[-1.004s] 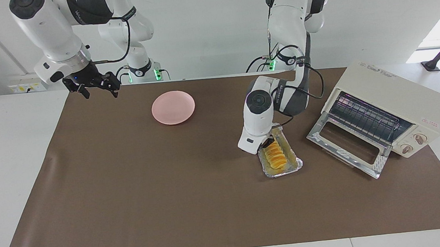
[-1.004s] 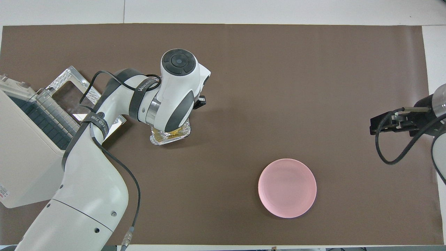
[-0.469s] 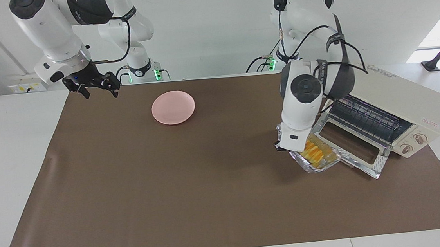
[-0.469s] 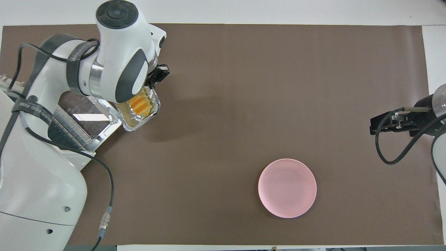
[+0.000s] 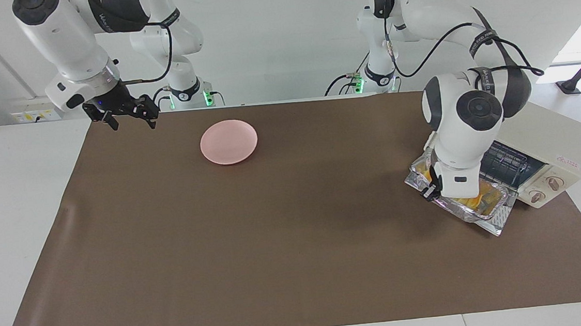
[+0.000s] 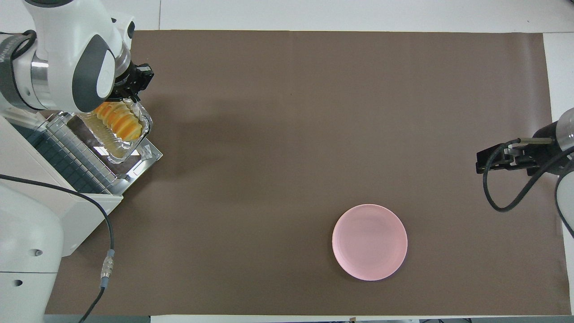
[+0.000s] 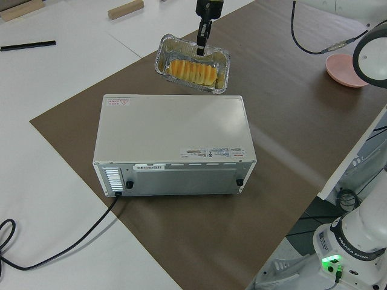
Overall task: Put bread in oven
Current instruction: 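Push the foil tray into the oven opening with the left gripper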
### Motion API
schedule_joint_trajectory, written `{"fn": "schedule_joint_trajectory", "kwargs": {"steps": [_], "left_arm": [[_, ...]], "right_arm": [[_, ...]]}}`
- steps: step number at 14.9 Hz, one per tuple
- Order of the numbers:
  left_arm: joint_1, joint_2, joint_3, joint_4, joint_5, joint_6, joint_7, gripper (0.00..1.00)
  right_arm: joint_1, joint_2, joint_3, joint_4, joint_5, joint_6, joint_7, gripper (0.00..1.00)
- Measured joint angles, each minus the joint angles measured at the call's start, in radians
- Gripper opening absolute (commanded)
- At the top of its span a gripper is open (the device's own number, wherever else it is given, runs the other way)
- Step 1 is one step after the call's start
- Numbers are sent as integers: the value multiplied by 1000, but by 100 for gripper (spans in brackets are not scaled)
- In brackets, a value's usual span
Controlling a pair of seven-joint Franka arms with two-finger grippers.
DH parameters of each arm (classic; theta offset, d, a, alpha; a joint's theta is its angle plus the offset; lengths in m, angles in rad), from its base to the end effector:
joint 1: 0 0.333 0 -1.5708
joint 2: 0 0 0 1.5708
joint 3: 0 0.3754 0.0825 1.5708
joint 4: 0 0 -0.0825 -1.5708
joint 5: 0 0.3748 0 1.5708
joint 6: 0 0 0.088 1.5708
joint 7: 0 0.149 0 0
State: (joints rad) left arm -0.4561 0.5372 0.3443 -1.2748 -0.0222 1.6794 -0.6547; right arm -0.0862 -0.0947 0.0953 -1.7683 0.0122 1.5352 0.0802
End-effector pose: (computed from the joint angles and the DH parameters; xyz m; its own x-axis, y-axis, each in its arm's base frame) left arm 0.6982 -0.1366 0.4608 0.8730 0.4876 0.0095 0.4809 -0.8574 -0.1835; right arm 0.4946 0.0085 0.5982 0.9878 -0.0724 -0.1382 -0.0719 -0.9974 0.0080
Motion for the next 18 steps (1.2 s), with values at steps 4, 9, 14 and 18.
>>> {"fn": "schedule_joint_trajectory", "kwargs": {"steps": [4, 9, 14, 18], "left_arm": [[55, 0, 3, -1, 1, -91, 13, 0], [68, -2, 32, -40, 24, -139, 14, 0], [70, -28, 49, -125, 54, -143, 15, 0], [70, -49, 60, -171, 64, -142, 15, 0]], "right_arm": [[0, 0, 0, 0, 0, 0, 0, 100], [0, 0, 0, 0, 0, 0, 0, 100], [0, 0, 0, 0, 0, 0, 0, 100], [0, 0, 0, 0, 0, 0, 0, 100]]}}
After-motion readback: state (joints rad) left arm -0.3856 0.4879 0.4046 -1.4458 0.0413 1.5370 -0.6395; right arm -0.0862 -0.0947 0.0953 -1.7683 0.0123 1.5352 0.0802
